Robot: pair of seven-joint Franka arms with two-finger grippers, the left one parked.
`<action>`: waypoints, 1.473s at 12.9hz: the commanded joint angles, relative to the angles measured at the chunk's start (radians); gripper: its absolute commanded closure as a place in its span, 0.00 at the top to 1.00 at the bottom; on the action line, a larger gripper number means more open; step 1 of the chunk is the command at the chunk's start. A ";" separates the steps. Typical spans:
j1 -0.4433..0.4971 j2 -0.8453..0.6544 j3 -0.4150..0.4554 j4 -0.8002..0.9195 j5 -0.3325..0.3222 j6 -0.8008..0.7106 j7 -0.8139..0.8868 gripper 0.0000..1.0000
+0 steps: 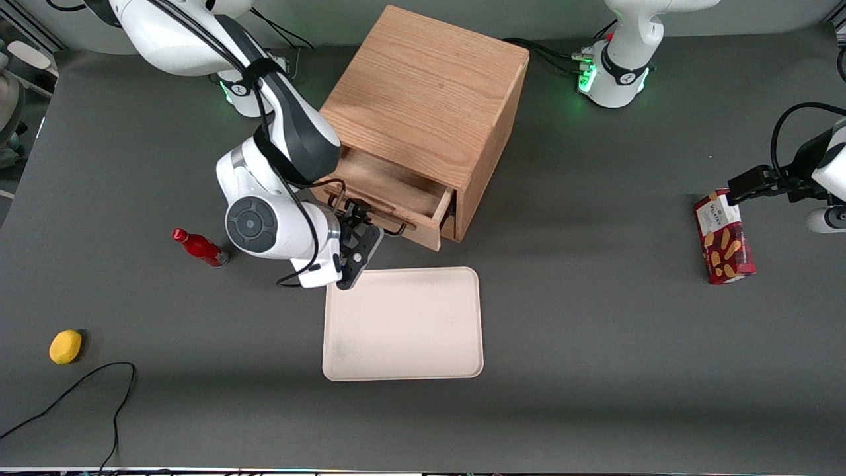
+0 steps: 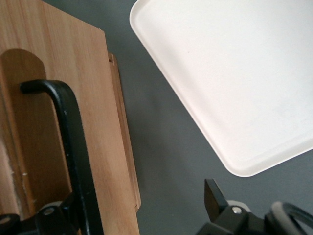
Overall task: Open upper drawer
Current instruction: 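Pull the upper drawer handle outward with the right gripper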
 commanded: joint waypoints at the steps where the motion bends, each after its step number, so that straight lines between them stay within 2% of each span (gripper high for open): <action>1: -0.019 0.046 0.003 0.069 -0.014 -0.003 -0.025 1.00; 19: -0.078 0.143 0.004 0.222 -0.034 -0.003 -0.154 1.00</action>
